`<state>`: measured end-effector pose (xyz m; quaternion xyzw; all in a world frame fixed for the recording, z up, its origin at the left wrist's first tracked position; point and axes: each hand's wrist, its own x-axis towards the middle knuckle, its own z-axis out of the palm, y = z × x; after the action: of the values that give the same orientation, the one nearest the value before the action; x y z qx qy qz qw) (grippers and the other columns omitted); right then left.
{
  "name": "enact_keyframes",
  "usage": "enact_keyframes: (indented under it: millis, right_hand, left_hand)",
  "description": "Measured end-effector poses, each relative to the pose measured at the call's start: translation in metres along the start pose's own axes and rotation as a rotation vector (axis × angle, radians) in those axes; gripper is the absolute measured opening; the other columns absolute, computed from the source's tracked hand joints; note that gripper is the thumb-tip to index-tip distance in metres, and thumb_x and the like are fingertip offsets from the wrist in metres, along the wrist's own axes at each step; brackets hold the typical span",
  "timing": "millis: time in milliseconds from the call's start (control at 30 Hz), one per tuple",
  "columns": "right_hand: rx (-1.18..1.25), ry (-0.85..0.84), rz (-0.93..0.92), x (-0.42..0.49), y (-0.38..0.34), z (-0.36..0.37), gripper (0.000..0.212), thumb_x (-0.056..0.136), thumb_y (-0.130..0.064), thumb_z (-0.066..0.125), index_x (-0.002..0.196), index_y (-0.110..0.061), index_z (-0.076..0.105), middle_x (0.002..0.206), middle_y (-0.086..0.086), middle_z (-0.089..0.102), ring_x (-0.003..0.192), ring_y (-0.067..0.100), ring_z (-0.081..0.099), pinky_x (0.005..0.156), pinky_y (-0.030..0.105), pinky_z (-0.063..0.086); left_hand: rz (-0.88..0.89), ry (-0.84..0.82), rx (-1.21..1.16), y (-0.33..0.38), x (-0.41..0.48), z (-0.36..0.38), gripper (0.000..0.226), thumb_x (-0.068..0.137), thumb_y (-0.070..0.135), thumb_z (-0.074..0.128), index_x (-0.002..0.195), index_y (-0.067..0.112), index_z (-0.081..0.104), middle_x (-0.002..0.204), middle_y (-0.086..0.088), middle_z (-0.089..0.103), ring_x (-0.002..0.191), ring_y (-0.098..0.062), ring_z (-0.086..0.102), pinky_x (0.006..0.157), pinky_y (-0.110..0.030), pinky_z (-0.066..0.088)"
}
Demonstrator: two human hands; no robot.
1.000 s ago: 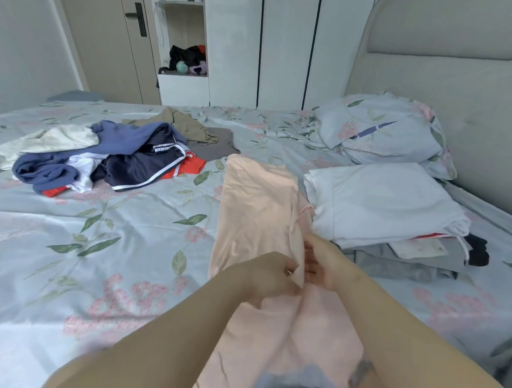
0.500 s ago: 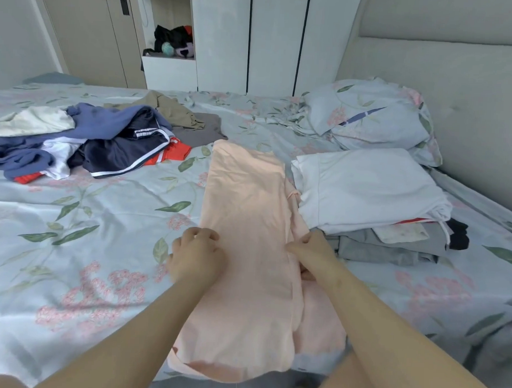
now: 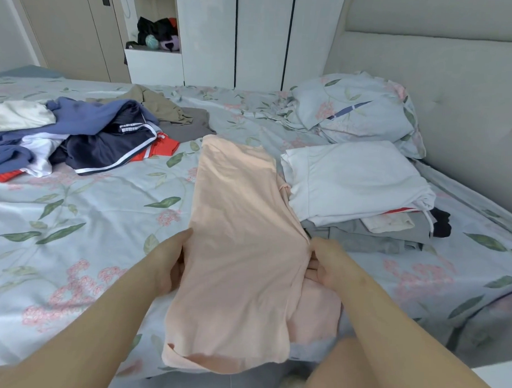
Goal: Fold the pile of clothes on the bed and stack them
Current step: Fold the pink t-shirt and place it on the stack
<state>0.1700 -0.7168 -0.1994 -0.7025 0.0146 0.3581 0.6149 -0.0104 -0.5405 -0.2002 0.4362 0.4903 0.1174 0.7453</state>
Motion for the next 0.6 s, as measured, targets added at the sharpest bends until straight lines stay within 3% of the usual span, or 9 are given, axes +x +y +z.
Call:
enact_keyframes:
  millis: [100,167,300,367,433,533,600]
  right_hand:
    - [-0.197,-0.085,-0.061,-0.011,0.002,0.002,0.011,0.088,-0.014,0.058,0.094,-0.005,0.063,0.083,0.011,0.067,0.069,0.023,0.063,0.058,0.029,0.054]
    - [-0.315,-0.111,-0.103,-0.016,0.002,0.005,0.014,0.086,-0.006,0.062,0.100,-0.005,0.061,0.088,0.010,0.067,0.071,0.019,0.063,0.057,0.026,0.055]
    - [0.027,-0.108,-0.022,-0.015,0.004,-0.011,0.019,0.093,0.006,0.043,0.086,-0.002,0.059,0.079,0.013,0.063,0.070,0.023,0.060,0.063,0.034,0.053]
    - [0.088,-0.007,-0.036,-0.011,0.007,-0.022,0.024,0.094,0.003,0.040,0.078,-0.005,0.055,0.074,0.013,0.058,0.065,0.023,0.055,0.060,0.033,0.051]
    - [-0.028,0.037,-0.108,-0.012,0.013,-0.025,0.015,0.094,-0.007,0.047,0.081,-0.005,0.056,0.076,0.014,0.057,0.066,0.023,0.055,0.063,0.034,0.053]
    - [-0.410,-0.086,-0.156,-0.019,0.017,-0.027,0.007,0.086,-0.010,0.064,0.086,-0.003,0.062,0.081,0.012,0.063,0.073,0.022,0.060,0.070,0.034,0.055]
    - [-0.468,-0.142,-0.147,-0.026,0.013,-0.031,0.006,0.086,-0.001,0.060,0.090,0.000,0.064,0.085,0.015,0.066,0.073,0.023,0.063,0.065,0.030,0.057]
  left_hand:
    - [-0.015,-0.027,0.086,-0.007,0.002,-0.006,0.031,0.093,0.035,0.058,0.105,0.008,0.068,0.099,-0.010,0.070,0.086,-0.025,0.065,0.075,-0.035,0.052]
    - [-0.017,-0.067,0.160,-0.009,0.000,-0.008,0.031,0.091,0.030,0.062,0.108,0.005,0.067,0.103,-0.014,0.071,0.089,-0.029,0.066,0.076,-0.036,0.053]
    - [0.113,0.008,0.158,-0.015,0.000,-0.009,0.025,0.090,0.028,0.064,0.096,0.003,0.064,0.098,-0.016,0.069,0.083,-0.031,0.064,0.078,-0.039,0.053]
    - [0.171,0.023,0.229,-0.020,0.000,-0.010,0.029,0.088,0.036,0.064,0.085,0.008,0.058,0.082,-0.014,0.059,0.073,-0.027,0.053,0.067,-0.036,0.046]
    - [0.182,-0.041,0.352,-0.022,-0.004,-0.009,0.036,0.084,0.042,0.067,0.083,0.006,0.060,0.074,-0.010,0.060,0.069,-0.024,0.050,0.062,-0.033,0.041]
    - [0.155,-0.187,0.477,-0.021,-0.015,-0.010,0.031,0.077,0.025,0.078,0.100,0.007,0.069,0.095,-0.009,0.074,0.090,-0.027,0.067,0.085,-0.038,0.051]
    - [0.164,-0.178,0.448,-0.021,-0.017,-0.010,0.035,0.072,0.015,0.081,0.103,0.006,0.068,0.099,-0.009,0.073,0.095,-0.028,0.068,0.089,-0.042,0.053]
